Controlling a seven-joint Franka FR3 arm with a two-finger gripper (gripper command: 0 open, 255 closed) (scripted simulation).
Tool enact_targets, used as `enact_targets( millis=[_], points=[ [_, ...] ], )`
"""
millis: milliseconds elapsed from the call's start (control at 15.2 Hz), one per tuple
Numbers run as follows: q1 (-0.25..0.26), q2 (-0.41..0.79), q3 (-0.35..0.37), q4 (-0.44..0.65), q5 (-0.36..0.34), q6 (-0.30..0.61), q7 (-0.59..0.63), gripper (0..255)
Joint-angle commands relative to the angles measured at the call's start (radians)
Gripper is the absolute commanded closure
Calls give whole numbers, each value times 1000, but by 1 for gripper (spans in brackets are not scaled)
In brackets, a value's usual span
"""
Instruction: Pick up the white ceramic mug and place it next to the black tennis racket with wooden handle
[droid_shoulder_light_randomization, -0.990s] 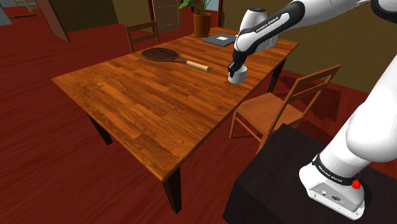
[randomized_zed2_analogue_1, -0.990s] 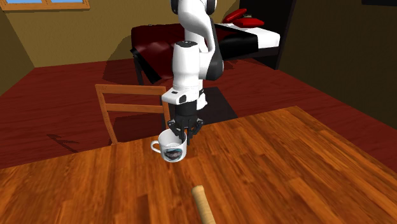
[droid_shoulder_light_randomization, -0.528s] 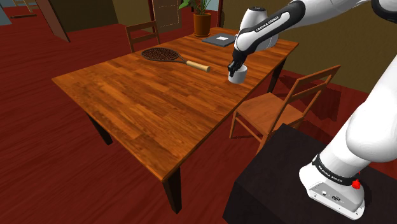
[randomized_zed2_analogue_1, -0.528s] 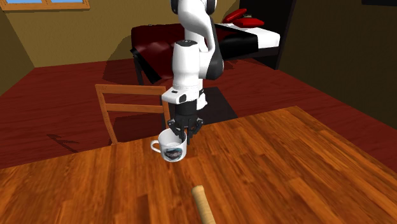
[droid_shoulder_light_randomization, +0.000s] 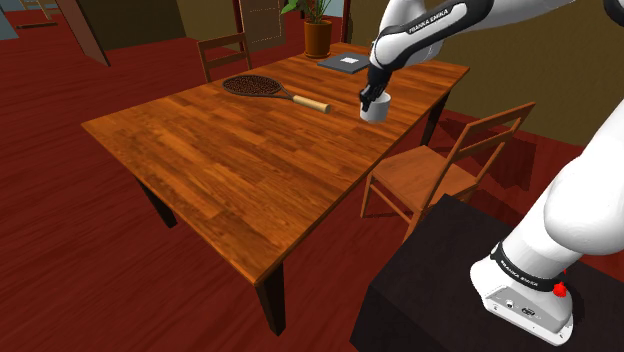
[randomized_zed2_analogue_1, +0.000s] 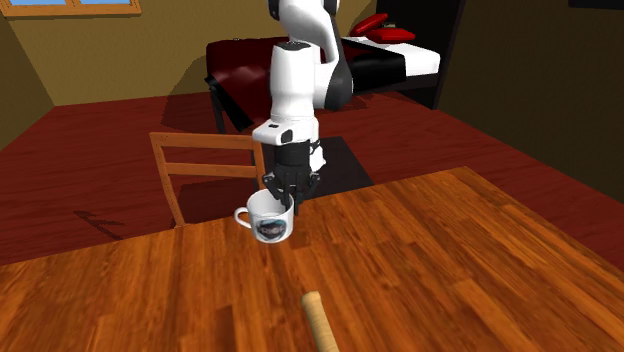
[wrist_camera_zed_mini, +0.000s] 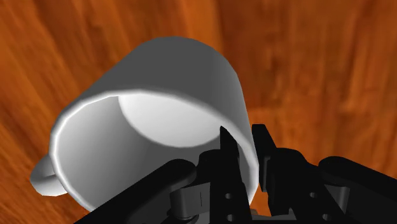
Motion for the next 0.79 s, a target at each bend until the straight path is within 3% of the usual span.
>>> enact_targets(
  millis=[0, 726],
  points=[
    [-1, -13, -1, 16, -2, -29, -1, 255],
    [1, -63, 1, 111, -13, -173, 3, 255]
  ],
)
